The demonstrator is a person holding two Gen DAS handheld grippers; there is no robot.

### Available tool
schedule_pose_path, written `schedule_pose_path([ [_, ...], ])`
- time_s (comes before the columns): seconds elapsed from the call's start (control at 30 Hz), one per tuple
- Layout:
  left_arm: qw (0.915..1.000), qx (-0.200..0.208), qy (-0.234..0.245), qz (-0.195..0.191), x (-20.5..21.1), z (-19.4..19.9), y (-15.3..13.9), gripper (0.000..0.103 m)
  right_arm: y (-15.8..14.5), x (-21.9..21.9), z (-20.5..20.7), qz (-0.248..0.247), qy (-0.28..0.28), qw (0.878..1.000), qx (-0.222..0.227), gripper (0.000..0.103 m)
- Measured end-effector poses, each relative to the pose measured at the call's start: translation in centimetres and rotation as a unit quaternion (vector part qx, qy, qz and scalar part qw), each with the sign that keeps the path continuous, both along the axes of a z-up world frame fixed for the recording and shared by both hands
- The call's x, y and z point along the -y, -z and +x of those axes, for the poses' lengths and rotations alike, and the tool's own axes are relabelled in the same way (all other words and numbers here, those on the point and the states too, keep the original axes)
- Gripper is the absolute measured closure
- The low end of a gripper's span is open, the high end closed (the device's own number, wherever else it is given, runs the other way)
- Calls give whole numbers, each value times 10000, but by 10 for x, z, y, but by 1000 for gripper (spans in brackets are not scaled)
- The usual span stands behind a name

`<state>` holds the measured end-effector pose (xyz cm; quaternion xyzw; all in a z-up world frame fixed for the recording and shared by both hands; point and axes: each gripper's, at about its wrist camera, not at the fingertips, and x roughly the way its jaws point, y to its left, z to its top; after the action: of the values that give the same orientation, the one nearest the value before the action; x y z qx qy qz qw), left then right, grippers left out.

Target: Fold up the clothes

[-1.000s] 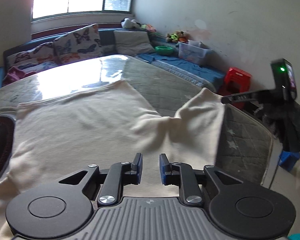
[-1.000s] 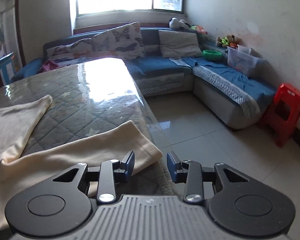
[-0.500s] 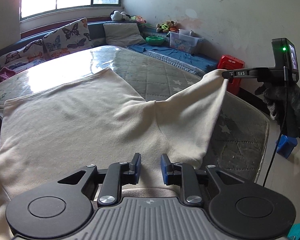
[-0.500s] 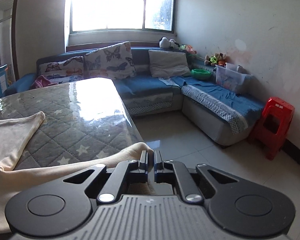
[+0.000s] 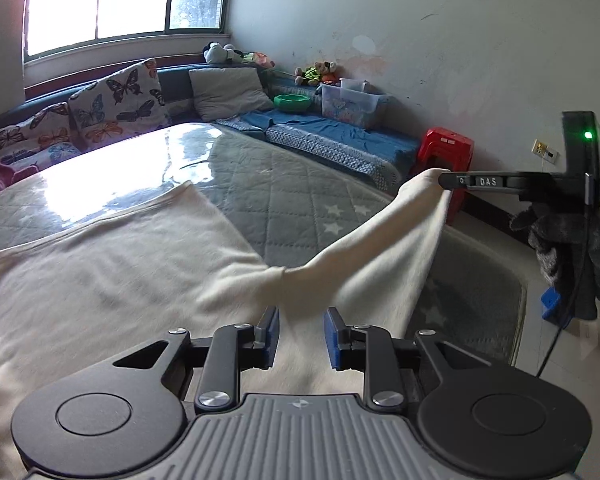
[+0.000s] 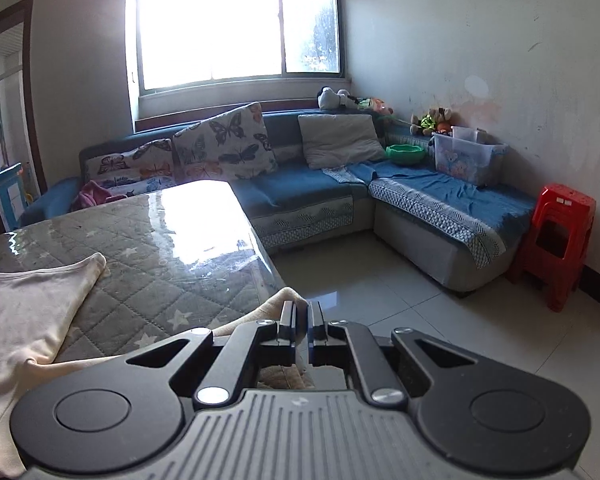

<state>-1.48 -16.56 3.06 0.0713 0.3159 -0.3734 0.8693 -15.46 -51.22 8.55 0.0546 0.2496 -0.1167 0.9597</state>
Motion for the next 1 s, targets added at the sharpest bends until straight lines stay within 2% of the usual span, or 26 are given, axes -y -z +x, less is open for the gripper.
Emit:
schedule_pose_path([
  [0.13,9998,-33,-44,-180,16,15,7,74,3,0,-5,48,1,10000,-12,99],
  [0.23,9986,-387,-89,-335,22,30,17,72,-1,0,-8,79,-6,10000,60,99],
  [0.3,9975,-545,-126,-431,24,37,24,69,-4,-1,-9,61,-22,9999,92,99],
  [0.37,9958,-695,-106,-589,25,43,29,57,-10,-1,-11,31,-50,9999,154,99],
  [0.4,9951,-736,-101,-655,25,44,30,55,-14,-3,-13,20,-71,9998,209,99],
  [0.53,9940,-723,-57,-820,13,36,20,54,-32,-10,-19,-58,-196,9991,379,99],
  [0.63,9935,-572,-78,-982,-11,24,8,54,-51,-24,-23,-227,-409,9974,546,99],
  [0.87,9928,-377,-455,-1043,-77,-3,-1,52,-106,-87,-19,-497,-1455,9824,1061,99],
  [1.0,9903,-450,-799,-1042,-110,-16,7,50,-123,-148,-7,-625,-2354,9626,1189,99],
])
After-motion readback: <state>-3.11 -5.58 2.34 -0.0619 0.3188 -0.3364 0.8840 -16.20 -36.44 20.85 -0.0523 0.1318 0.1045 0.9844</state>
